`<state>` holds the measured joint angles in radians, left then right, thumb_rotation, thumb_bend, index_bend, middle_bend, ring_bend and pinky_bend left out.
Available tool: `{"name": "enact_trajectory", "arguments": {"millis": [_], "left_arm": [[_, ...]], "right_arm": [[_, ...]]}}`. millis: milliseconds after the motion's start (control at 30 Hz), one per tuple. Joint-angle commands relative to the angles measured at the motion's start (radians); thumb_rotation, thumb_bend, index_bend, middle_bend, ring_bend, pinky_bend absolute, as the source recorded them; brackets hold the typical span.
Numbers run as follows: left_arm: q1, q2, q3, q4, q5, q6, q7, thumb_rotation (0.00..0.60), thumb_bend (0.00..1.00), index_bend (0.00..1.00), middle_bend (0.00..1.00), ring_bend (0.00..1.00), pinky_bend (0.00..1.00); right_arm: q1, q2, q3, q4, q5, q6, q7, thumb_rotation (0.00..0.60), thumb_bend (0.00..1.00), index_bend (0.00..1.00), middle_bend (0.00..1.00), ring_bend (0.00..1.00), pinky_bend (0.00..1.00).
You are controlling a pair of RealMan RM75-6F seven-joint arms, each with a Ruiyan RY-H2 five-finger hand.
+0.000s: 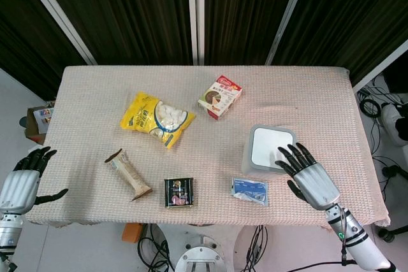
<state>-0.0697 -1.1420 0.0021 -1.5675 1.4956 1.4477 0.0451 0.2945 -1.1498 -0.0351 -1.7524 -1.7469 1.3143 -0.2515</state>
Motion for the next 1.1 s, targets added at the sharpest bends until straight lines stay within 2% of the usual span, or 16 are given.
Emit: {"name": "enact_trajectory", "arguments": {"millis": [33, 1100], "left_arm": [[0.0, -0.001, 0.0, 0.0, -0.001, -0.001, 0.001, 0.458, 0.03, 0.14, 0.1, 0.09, 0.21], [0.005, -0.007, 0.003, 0.006, 0.002, 0.003, 0.002, 0.457, 0.03, 0.14, 0.1, 0.09, 0.21]], "right_arm": [[0.0, 0.001, 0.001, 0.001, 0.0, 0.0, 0.002, 0.6, 0.35, 0.24, 0.0, 0.0, 0.0], [-0.004, -0.007, -0.004, 0.02, 0.003, -0.003, 0.012, 0.6, 0.35, 0.23, 0.0, 0.0, 0.0]]}}
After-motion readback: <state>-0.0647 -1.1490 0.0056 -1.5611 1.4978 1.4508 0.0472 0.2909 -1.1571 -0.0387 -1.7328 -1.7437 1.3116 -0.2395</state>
